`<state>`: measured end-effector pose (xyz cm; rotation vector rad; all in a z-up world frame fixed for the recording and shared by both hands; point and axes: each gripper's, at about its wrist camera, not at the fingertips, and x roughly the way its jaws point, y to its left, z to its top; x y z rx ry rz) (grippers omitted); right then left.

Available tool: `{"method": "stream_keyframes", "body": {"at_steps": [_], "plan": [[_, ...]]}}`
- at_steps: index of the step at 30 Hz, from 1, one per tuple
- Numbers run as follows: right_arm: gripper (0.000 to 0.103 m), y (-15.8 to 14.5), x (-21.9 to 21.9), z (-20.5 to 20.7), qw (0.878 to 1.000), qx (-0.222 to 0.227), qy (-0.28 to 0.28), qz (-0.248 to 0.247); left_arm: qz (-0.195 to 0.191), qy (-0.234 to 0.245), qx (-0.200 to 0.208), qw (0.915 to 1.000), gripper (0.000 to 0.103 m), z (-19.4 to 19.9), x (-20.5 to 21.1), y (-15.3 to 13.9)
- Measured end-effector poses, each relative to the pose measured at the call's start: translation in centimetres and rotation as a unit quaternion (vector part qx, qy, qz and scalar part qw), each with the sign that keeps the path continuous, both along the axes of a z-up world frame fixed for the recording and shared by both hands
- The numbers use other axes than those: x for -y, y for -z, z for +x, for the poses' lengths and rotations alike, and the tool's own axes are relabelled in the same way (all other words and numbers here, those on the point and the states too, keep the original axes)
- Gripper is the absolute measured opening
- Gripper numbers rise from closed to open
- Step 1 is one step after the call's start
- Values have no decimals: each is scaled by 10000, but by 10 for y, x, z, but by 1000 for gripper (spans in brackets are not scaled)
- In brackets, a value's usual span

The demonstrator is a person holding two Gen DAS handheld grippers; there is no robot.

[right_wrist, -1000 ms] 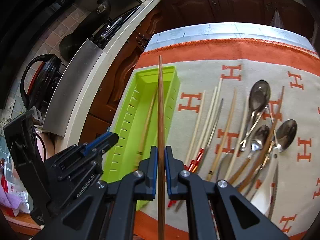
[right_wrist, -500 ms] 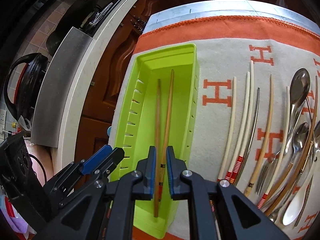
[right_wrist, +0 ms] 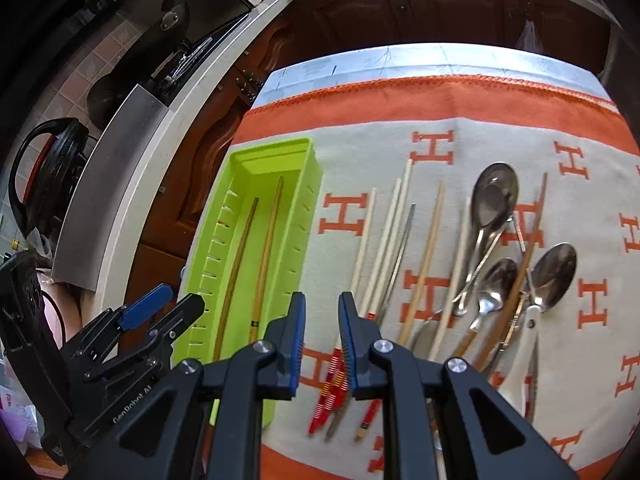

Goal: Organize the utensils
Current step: 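Grasp a red-striped chopstick with the left gripper while the right grasps another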

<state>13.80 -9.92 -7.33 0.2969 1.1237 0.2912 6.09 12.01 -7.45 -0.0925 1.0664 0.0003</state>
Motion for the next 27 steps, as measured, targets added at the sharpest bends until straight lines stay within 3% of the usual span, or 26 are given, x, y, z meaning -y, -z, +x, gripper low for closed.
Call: {"method": "stream_keyframes", "body": {"at_steps": [5, 11, 16, 27], "plan": [[17, -7, 34, -16, 9991, 285, 240, -225, -273, 285, -95, 9992, 46, 3, 26, 1], [17, 0, 71, -24, 9981, 269, 553, 9, -465, 621, -257, 9967, 45, 13, 58, 9], [17, 10, 81, -27, 9981, 207, 552, 203, -687, 816, -584, 9926, 17, 33, 76, 27], [17, 23, 86, -25, 9974, 132, 518, 482, -463, 629, -1282, 9887, 9, 78, 92, 74]]}}
